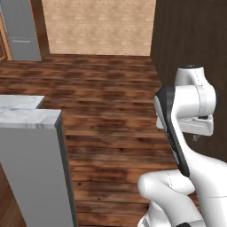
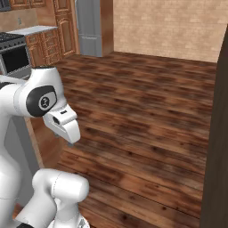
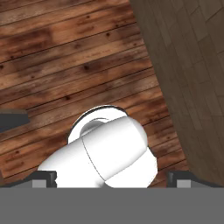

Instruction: Move the hot dog bun to the plate on the dining table and place the condiment next to that plate. Then navigate to the fridge and take the sausage and place it on the plate as well.

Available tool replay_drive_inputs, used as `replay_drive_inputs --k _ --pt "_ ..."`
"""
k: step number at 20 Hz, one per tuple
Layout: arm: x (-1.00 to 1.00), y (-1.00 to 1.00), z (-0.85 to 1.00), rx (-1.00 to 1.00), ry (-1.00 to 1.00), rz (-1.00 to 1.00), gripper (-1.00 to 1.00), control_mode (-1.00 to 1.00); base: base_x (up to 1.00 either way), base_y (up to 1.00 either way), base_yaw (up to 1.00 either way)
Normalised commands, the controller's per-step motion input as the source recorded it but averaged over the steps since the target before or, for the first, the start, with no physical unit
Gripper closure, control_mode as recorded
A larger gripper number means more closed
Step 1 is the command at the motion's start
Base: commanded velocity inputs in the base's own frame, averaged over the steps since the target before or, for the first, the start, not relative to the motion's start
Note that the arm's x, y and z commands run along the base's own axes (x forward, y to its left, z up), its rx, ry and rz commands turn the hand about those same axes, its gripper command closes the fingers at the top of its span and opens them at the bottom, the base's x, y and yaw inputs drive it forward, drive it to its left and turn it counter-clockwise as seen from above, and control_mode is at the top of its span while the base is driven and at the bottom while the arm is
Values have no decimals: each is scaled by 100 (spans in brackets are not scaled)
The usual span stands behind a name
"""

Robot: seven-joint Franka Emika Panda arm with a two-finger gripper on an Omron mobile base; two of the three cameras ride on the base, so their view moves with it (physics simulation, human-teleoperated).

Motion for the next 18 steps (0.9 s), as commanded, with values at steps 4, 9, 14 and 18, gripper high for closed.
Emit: replay_drive_inputs --k 4,9,14,18 --pt "0 0 0 0 0 0 -100 100 100 -79 38" --pt "0 0 0 0 0 0 -100 100 100 -75 39" --pt "0 0 0 0 0 0 -100 100 100 -73 39" --pt "0 0 0 0 0 0 -100 100 100 -72 38"
